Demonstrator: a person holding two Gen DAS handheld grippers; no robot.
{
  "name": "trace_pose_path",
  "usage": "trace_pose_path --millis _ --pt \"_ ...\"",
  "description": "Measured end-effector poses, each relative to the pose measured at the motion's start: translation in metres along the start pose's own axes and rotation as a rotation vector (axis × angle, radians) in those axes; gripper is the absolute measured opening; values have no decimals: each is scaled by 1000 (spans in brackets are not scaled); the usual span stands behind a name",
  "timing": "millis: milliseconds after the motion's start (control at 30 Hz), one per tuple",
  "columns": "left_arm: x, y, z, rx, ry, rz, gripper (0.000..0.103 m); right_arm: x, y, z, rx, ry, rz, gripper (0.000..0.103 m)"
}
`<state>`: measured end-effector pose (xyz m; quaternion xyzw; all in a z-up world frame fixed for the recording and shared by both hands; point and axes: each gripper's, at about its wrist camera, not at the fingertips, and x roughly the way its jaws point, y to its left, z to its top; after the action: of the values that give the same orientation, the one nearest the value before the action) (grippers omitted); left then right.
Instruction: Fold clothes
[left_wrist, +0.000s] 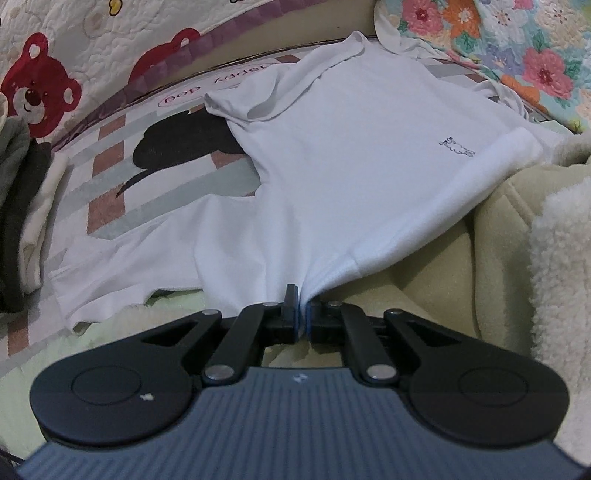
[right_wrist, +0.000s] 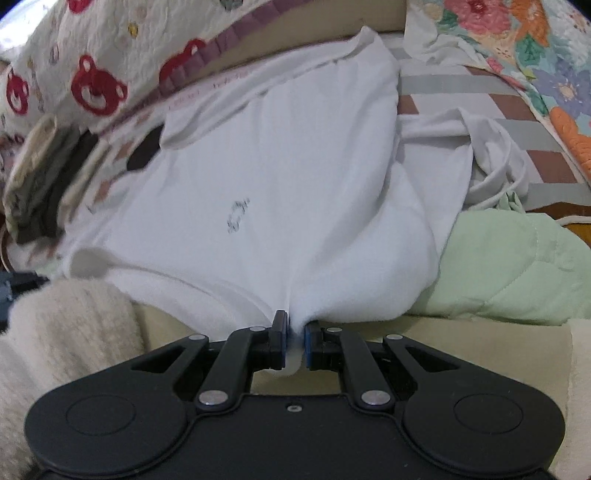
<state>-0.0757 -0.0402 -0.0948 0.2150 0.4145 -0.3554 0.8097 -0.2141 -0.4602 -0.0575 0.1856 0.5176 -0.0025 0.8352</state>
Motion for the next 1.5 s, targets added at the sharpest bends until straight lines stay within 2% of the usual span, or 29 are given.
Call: trace_pose_path --millis 133,233,267,300,367,433,500,533,600,700,733,767,833,900,933,1000,1100,1167,1267,1400,1433,1467,1500 --pt "-1 5 -1 -34 -4 -17 5 7 2 -3 -4 39 -28 11" --pt "-7 18 -1 -99 -12 -49 14 3 7 3 -62 92 -73 20" --pt "-13 26 -2 -139 -21 -66 25 0 9 6 -86 108 -96 30" --pt "-19 35 -2 -179 -29 -83 48 -5 12 11 -112 125 -126 32" --pt "-36 58 -5 -288 -78 -140 69 -21 19 25 -168 104 -193 33" --pt "-52 87 -8 -411 -130 -168 70 -37 27 44 -191 30 -215 34" --pt "-59 121 -9 -527 -139 -123 72 -45 38 66 -192 -51 -142 35" --pt "-57 141 -8 -587 -116 -86 72 -46 46 78 -195 -86 -92 35" --pt "-44 176 -9 -708 -51 -43 72 -33 76 101 -230 -101 58 36" --pt "-13 221 -15 -870 14 -65 68 0 147 124 -384 -58 257 36" --pt "-3 230 -17 -901 36 -45 67 12 172 129 -451 -35 309 35" --pt "7 237 -18 -920 60 2 61 23 199 131 -527 -12 354 35" --pt "23 241 -15 -888 91 124 60 46 250 127 -705 34 406 35" --pt "34 238 -12 -832 108 235 60 67 280 118 -829 87 422 36" --pt "36 237 -14 -828 101 256 61 79 293 113 -885 118 424 36" --pt "41 234 -22 -860 85 255 63 98 310 101 -984 177 393 36" --pt "49 240 -37 -923 82 224 63 106 310 86 -1114 251 336 36" --pt "57 246 -42 -925 81 221 65 105 301 87 -1114 296 333 37" --pt "63 250 -43 -942 63 208 70 104 284 89 -1049 350 359 45" --pt "71 239 -37 -859 87 254 76 104 277 80 -1022 349 374 46" --pt "73 235 -35 -835 87 267 74 105 276 78 -1019 345 373 46" --pt "73 231 -32 -797 85 282 63 105 276 76 -1015 342 372 48" --pt "74 225 -27 -729 83 299 23 107 276 75 -1010 341 370 51"
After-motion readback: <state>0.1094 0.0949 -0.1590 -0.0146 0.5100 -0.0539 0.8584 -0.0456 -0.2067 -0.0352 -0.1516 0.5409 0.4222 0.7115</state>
